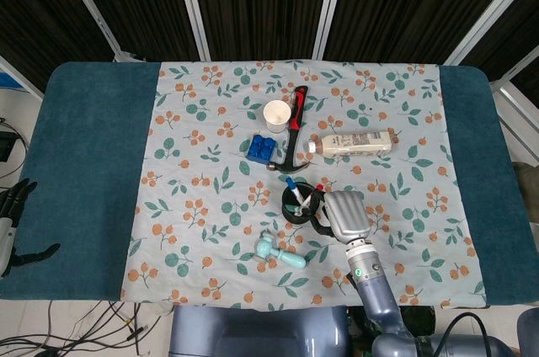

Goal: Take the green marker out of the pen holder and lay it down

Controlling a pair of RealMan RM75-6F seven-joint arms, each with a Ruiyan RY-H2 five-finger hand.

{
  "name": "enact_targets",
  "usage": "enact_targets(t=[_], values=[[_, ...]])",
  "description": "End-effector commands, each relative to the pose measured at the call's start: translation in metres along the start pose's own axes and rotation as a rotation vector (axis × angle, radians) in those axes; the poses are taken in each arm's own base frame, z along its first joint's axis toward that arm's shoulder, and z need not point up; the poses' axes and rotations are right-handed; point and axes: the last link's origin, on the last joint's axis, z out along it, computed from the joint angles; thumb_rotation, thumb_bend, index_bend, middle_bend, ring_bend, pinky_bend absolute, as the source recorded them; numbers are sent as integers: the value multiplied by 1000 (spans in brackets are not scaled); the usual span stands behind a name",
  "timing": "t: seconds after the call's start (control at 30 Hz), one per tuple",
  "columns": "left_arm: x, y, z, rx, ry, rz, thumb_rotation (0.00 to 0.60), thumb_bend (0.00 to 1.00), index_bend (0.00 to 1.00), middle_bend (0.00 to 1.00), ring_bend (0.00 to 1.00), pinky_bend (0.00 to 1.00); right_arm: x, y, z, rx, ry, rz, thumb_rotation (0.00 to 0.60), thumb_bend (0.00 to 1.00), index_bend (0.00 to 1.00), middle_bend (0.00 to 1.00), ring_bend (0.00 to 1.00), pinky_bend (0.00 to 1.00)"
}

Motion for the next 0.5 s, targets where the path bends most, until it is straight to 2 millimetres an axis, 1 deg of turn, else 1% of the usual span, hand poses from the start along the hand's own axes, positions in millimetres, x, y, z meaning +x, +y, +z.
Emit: enact_targets(t=[0.03, 0.5], values=[[0, 0, 0, 0, 0, 0, 600, 0, 0, 0, 0, 0, 0, 0, 0, -1, -1, 1, 600, 469, 606, 1000, 1000, 1000], [0, 0, 0, -1, 0, 1, 600, 0, 0, 0, 0, 0, -1, 1, -1, -3, -1, 4, 600, 469, 610, 1000, 1000, 1000]])
